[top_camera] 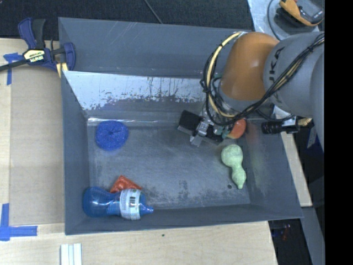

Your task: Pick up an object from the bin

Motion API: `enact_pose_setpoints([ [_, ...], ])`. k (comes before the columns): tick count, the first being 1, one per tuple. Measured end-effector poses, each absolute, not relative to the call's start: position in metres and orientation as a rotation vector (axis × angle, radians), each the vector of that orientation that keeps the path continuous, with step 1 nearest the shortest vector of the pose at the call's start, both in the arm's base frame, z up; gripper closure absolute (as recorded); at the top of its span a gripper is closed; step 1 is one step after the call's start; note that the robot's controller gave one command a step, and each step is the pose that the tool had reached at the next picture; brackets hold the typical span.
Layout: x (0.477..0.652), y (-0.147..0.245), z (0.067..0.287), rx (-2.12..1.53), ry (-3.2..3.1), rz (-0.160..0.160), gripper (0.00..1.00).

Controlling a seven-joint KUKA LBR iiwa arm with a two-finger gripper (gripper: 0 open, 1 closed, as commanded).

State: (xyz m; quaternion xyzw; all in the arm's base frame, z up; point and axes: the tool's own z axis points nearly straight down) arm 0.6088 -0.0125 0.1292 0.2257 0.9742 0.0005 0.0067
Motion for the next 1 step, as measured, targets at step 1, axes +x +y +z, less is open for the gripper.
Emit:
enact_pose_setpoints([
  [1,0.6094,-0.013,0.1611,0.704,3.046,0.002,1.0],
])
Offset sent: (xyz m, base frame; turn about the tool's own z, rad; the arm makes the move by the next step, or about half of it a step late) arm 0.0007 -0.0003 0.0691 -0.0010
